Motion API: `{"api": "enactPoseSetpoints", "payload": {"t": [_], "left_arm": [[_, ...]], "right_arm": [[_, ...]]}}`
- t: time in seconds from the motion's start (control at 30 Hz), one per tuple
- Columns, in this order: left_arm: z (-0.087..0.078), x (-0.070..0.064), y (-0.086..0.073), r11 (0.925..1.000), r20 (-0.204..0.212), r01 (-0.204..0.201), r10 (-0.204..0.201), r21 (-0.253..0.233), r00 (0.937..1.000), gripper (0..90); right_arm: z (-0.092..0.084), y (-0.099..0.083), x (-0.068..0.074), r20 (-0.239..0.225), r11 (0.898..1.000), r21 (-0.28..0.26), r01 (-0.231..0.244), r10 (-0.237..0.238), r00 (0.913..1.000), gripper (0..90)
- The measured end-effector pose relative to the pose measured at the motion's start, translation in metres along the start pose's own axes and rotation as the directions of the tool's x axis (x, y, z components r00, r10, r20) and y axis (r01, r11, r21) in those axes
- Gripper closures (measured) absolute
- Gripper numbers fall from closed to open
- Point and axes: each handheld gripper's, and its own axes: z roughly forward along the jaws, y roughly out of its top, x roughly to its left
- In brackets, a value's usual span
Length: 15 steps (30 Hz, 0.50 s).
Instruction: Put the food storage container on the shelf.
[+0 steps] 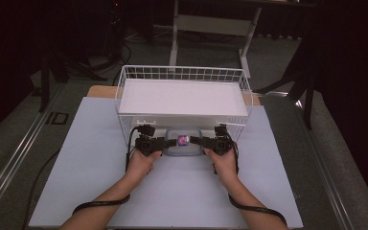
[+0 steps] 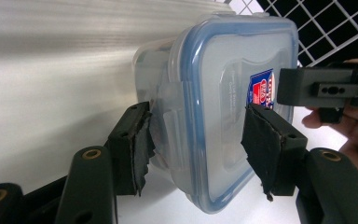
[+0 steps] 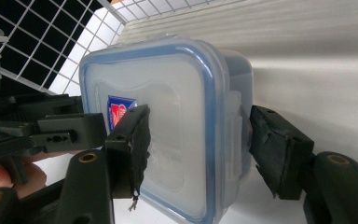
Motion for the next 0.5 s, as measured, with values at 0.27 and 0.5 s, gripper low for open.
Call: {"api": "enactPoseSetpoints", "payload": {"t": [0.27, 0.5], "left_arm": [[0.0021, 0.0039, 0.0047, 1.0, 0.031, 0.002, -0.002, -0.001, 0.9995, 43.3], [0.0053, 0.0099, 0.006, 0.9999, 0.034, -0.01, 0.01, -0.014, 0.9994, 40.7]], "right_arm": [[0.0019, 0.0042, -0.0029, -0.01, 1.0, -0.001, -0.003, 0.003, 0.9999, 39.3], [0.0063, 0.0068, -0.0032, -0.005, 1.0, 0.002, 0.001, -0.001, 1.0, 36.0]]}}
